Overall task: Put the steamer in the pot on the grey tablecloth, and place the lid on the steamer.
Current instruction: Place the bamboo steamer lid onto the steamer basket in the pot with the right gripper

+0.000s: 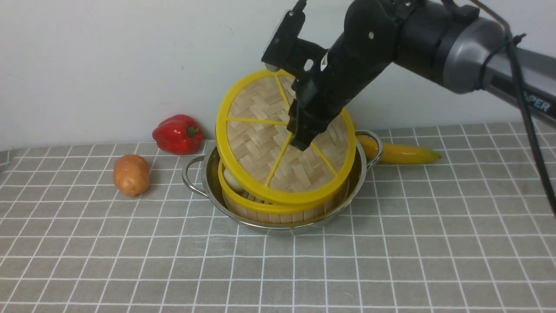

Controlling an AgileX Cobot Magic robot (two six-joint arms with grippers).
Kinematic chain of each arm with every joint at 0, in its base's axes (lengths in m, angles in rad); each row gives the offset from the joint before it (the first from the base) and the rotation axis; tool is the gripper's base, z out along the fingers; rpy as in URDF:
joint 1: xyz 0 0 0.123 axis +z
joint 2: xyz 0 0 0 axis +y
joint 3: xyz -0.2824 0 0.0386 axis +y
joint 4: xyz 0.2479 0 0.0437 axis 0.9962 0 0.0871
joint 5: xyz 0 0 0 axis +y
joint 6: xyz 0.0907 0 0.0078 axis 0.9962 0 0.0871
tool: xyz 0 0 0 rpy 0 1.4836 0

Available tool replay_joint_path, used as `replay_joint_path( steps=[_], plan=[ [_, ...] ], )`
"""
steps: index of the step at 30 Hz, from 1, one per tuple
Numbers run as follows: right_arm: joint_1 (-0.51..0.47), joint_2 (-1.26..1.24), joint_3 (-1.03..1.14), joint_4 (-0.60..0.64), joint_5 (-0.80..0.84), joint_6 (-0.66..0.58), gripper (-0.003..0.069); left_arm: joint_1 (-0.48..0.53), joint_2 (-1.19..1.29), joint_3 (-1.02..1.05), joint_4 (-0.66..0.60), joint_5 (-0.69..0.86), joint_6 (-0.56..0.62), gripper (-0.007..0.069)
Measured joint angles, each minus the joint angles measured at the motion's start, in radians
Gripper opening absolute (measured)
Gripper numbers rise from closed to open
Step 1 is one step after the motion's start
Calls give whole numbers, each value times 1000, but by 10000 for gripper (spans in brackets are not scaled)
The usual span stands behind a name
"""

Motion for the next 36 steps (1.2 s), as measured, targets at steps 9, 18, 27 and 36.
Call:
replay_joint_path(
  steps=[9, 18, 27, 36],
  plan=[
    [0, 21, 0, -5, -5, 2, 148, 0, 0, 0, 0, 0, 0, 243],
    [0, 42, 0, -6, -15, 2, 148, 0, 0, 0, 0, 0, 0, 243],
    [1, 42, 0, -7, -14, -2, 148, 0, 0, 0, 0, 0, 0, 243],
    [1, 42, -39, -8, 15, -7, 148, 0, 0, 0, 0, 0, 0, 243]
  ],
)
